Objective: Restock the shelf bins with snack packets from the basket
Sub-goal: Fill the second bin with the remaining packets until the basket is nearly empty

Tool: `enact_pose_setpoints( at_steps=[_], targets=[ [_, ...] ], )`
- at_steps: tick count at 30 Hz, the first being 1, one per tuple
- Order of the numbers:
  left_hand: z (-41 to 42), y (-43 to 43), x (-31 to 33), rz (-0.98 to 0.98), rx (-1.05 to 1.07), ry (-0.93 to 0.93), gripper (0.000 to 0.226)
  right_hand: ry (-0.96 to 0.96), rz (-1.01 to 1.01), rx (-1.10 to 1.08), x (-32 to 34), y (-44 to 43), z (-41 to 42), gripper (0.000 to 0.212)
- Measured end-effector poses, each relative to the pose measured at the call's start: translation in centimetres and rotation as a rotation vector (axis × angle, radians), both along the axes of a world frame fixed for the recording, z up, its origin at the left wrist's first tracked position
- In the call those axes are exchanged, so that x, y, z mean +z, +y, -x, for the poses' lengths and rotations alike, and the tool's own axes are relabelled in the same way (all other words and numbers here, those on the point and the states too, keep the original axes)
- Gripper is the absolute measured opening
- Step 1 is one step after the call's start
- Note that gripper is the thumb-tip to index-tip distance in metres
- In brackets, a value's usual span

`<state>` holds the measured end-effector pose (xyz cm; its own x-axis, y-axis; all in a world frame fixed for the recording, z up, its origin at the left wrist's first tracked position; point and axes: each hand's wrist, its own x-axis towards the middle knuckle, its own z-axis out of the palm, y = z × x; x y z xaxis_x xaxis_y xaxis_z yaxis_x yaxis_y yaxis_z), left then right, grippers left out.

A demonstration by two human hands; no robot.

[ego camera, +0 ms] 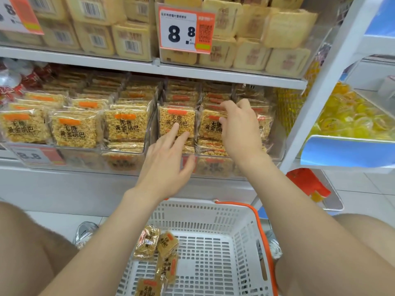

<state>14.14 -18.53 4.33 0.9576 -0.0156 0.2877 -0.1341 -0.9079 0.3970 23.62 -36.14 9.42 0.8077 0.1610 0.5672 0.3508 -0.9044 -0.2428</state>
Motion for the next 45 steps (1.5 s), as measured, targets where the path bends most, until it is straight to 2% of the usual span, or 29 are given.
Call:
enact_pose_setpoints(
  at_steps=[4, 8, 10, 12, 14, 17, 19, 21, 23, 25, 27, 31, 34, 36, 37, 39, 42, 45],
  targets=[
    [-0.5, -0.3, -0.1, -0.019, 0.018, 0.011, 0.06, -0.128, 0.157, -0.062, -0.8, 0.1, -0.7, 0.026],
    [-0.5, -0.1, -0.4, -0.056, 0.017, 0.008, 0.06, -0.072, 0.219, 0.032, -2.4, 0.0, -0.5, 0.059],
    [-0.4, 0.0, -0.5, -0.042, 0.008, -0.008, 0.061, -0.075, 0.203, 0.026, -2.5, -0.1, 0.0, 0.062],
    [-0.2, 0.0, -0.5, 0.02, -0.018, -0.08, 0.061, -0.114, 0.176, -0.015, -2.4, -0.1, 0.8, 0.052],
    [0.3, 0.1, -0.8, 0.087, -0.045, -0.257, 0.055, -0.189, 0.142, -0.018, -2.2, 0.0, 1.9, 0.041],
    [1.3, 0.5, -2.2, 0.056, 0.005, -0.568, 0.03, -0.25, 0.066, 0.187, -2.2, 0.8, 4.1, 0.019],
    [2.0, 0.9, -4.1, -0.008, -0.013, -0.595, 0.012, -0.162, 0.062, 0.32, -2.7, 1.6, 6.0, 0.014],
    [2.7, 1.7, -7.1, -0.048, -0.067, -0.453, 0.003, -0.005, 0.176, 0.406, -3.5, 2.5, 7.9, 0.016],
    [3.6, 2.6, -10.3, -0.048, -0.05, -0.218, 0.014, 0.217, 0.423, 0.451, -4.8, 3.3, 9.2, 0.011],
    [4.4, 3.6, -13.3, -0.069, -0.007, -0.008, 0.022, 0.36, 0.587, 0.445, -6.6, 3.9, 9.9, 0.019],
    [4.9, 4.2, -15.2, -0.078, 0.033, 0.199, 0.021, 0.446, 0.665, 0.451, -8.5, 4.5, 10.3, 0.022],
    [5.2, 5.0, -18.9, -0.161, 0.103, 0.537, 0.02, 0.608, 0.777, 0.502, -12.3, 5.3, 10.5, 0.007],
    [5.4, 5.2, -21.8, -0.155, 0.133, 0.758, 0.013, 0.667, 0.825, 0.534, -14.4, 5.6, 9.9, 0.01],
    [5.7, 5.5, -23.9, -0.089, 0.148, 0.898, 0.044, 0.728, 0.817, 0.53, -15.6, 5.7, 9.5, 0.01],
    [5.8, 5.8, -25.0, -0.052, 0.162, 0.962, 0.06, 0.754, 0.82, 0.527, -16.1, 5.8, 9.3, 0.009],
    [5.7, 6.3, -26.7, 0.026, 0.191, 1.07, 0.074, 0.801, 0.831, 0.514, -17.2, 5.8, 8.9, 0.01],
    [5.3, 6.4, -28.4, 0.079, 0.24, 1.12, 0.071, 0.844, 0.836, 0.497, -18.7, 5.8, 8.4, 0.023],
    [5.0, 5.5, -29.1, 0.083, 0.25, 1.133, 0.066, 0.863, 0.858, 0.478, -19.8, 6.0, 8.1, 0.019]
  ],
)
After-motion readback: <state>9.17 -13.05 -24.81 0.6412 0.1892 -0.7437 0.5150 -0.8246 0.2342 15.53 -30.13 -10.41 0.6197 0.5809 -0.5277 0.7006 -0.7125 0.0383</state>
